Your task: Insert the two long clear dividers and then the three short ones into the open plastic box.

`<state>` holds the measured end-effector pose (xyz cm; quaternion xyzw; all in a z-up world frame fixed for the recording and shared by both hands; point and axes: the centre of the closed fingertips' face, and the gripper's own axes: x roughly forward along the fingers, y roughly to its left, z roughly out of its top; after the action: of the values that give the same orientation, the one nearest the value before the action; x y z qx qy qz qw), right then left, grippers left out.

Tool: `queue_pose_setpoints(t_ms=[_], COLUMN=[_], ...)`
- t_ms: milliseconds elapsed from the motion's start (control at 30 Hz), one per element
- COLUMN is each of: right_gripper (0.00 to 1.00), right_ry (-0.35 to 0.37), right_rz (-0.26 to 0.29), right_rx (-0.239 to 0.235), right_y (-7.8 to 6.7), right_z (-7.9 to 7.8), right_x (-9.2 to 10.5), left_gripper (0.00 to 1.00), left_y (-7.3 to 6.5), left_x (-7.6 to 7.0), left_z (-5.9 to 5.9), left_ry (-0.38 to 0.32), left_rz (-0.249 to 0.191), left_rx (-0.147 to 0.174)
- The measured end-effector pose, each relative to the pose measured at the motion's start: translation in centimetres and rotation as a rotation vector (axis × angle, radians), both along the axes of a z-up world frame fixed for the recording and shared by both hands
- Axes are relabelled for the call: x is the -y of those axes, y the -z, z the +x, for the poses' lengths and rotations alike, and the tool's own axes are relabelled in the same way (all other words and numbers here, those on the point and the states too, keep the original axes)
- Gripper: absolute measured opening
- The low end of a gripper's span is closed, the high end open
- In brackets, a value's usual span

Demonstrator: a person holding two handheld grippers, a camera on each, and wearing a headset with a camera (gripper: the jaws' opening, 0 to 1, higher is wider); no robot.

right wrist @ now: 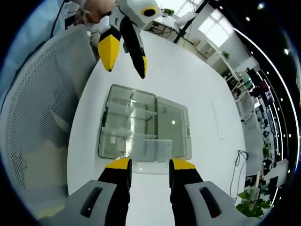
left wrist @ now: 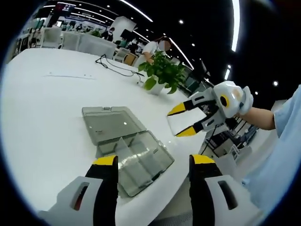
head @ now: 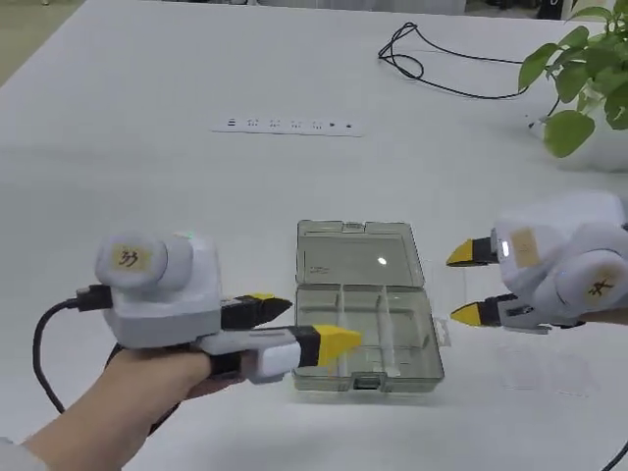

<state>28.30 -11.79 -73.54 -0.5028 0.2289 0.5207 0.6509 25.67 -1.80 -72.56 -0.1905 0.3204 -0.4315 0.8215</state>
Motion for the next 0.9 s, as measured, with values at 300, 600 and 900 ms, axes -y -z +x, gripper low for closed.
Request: queue_pose_setpoints(t_ms=[300, 600, 900], right_gripper=[0.32, 0.32, 0.32], right_ry=[-0.073, -0.131, -0.150], right_rz=[0.045, 0.040, 0.041], right_rx=[0.059, 0.092, 0.090], right_y=[-2.4, -2.9, -2.9], right_z=[-0.8, -1.3, -2.0], right_x=[-4.3, -6.3, -7.0], left_gripper=[0.37, 0.21, 0.02], left_y=[-1.2, -2.0, -2.3], left_x=[2.4, 3.2, 3.2], left_z=[0.9, 1.1, 0.7], left_ry=[-0.003, -0.037, -0.033], left_rz=[-0.119, -0.208, -0.246], left_rx=[-0.124, -0.194, -0.215])
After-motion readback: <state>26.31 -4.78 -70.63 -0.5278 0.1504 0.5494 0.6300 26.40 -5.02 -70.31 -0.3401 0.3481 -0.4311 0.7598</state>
